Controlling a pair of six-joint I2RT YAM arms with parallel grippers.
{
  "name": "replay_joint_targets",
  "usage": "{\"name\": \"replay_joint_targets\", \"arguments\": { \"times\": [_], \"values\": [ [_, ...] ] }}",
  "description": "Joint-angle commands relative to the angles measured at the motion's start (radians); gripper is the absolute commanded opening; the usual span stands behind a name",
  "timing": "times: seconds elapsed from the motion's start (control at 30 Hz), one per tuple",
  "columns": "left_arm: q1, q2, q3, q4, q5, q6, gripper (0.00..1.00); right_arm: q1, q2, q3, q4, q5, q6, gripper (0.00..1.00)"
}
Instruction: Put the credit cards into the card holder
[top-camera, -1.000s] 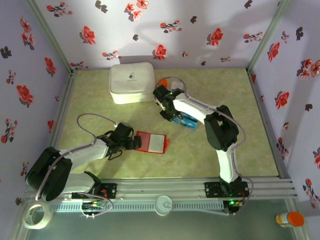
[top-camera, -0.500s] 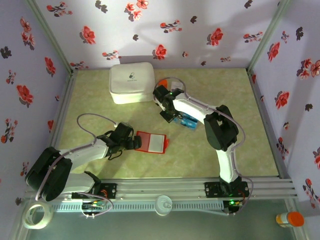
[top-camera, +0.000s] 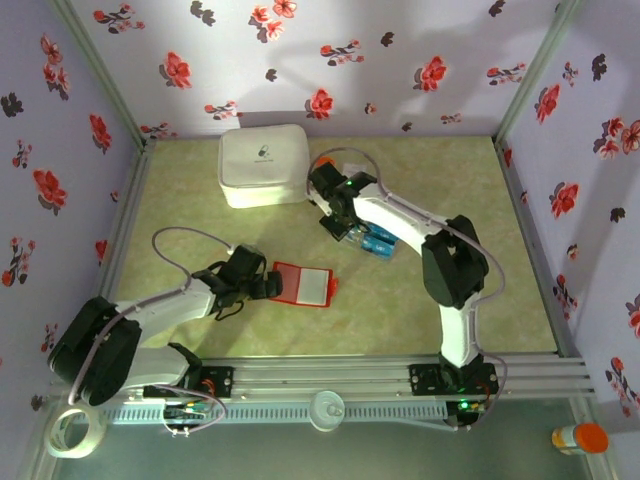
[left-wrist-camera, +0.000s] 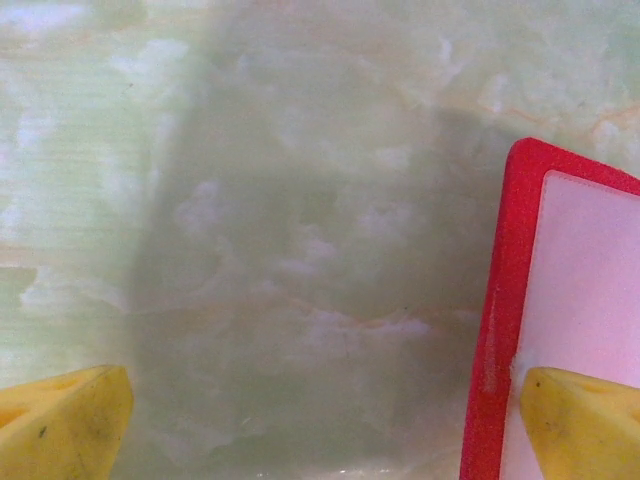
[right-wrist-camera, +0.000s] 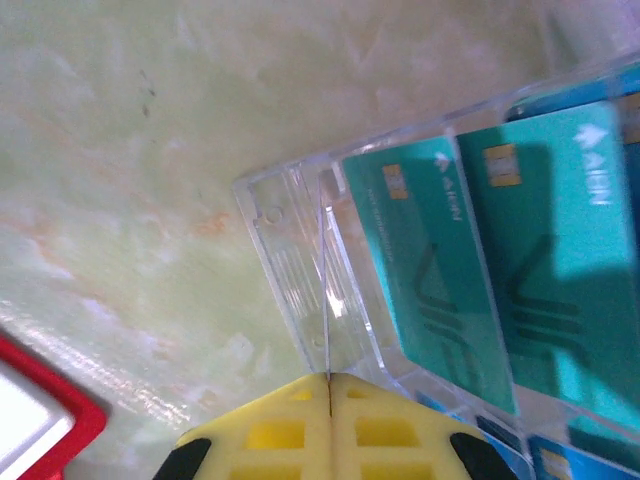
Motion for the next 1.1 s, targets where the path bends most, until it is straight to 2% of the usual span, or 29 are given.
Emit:
{"name": "replay_joint_targets", "arguments": {
  "times": [0.0,0.13,0.27,0.5,0.73,0.9,1.07],
  "values": [
    [-0.004,-0.030,0.007,-0.036,-0.012,0.018,1.00,0.014,-0.067,0.027,-0.011,-0.031,-0.004,0.00],
    [-0.003,-0.061,0.023,-0.064,-0.013,0.025,1.00,0.017,-0.118,0.011,0.011,-0.068,0.081,0.00],
    [-0.003,-0.105,0.053,-0.107,-0.013,0.043,1.00,0.017,-0.209,-0.088,0.100,-0.129,0.221,0.00],
    [-0.005,-0.117,0.153,-0.193,-0.008,0.120,1.00,0.017,-0.455,-0.426,0.443,-0.244,0.579,0.00],
    [-0.021,-0.052,0.226,-0.232,-0.021,0.190,1.00,0.020,-0.652,-0.807,0.831,-0.253,0.925,0.00],
    [-0.056,0.010,0.241,-0.217,-0.054,0.186,1.00,0.036,-0.736,-0.977,0.994,-0.219,1.056,0.00],
    [-0.089,0.068,0.242,-0.207,-0.095,0.182,1.00,0.073,-0.733,-1.058,1.101,-0.217,1.118,0.00]
  ]
}}
